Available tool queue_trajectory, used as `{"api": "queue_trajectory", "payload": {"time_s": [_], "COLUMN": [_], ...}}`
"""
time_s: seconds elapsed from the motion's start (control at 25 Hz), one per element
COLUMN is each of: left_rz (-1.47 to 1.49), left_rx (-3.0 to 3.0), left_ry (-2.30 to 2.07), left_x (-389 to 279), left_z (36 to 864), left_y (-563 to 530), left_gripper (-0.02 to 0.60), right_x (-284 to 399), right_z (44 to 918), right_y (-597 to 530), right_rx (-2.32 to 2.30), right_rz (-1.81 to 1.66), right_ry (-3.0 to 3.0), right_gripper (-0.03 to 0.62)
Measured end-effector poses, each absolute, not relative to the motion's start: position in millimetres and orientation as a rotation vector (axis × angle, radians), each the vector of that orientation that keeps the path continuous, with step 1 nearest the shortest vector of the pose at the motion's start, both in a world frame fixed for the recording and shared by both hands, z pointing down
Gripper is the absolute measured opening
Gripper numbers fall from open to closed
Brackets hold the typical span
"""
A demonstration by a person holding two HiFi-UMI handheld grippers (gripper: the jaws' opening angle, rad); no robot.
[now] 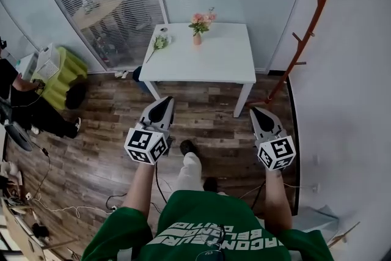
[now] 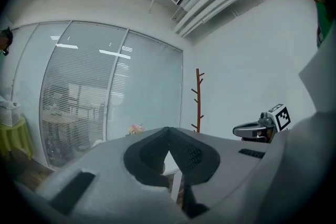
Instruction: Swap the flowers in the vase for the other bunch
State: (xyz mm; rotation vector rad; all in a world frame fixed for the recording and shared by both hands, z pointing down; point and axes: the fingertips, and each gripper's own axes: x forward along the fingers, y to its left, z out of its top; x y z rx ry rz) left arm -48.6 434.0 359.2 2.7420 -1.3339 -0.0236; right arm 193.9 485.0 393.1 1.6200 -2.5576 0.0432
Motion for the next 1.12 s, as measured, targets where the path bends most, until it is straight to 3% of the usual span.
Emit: {"api": "queue_trajectory", "payload": {"time_s": [0.6,1.12], "left_rz": [-0.030,-0.050], "left_rx": [2.765,2.781], "left_ry": [-1.251,-1.160], "left_x": [-32.5,-50.3], "left_z": [368.8,363.5], "left_y": [305.4,152.0], "left_gripper": [0.008,0.008], "right_x": [200.0,166.7], "right_z": [391.5,379.8], "right_y": [359.9,215.8], "right_rx": [1.645,1.673], "right_rz": [0.040,0.048], "right_ry": [-2.512,-2.454], "right_gripper": [0.014,0.014]}}
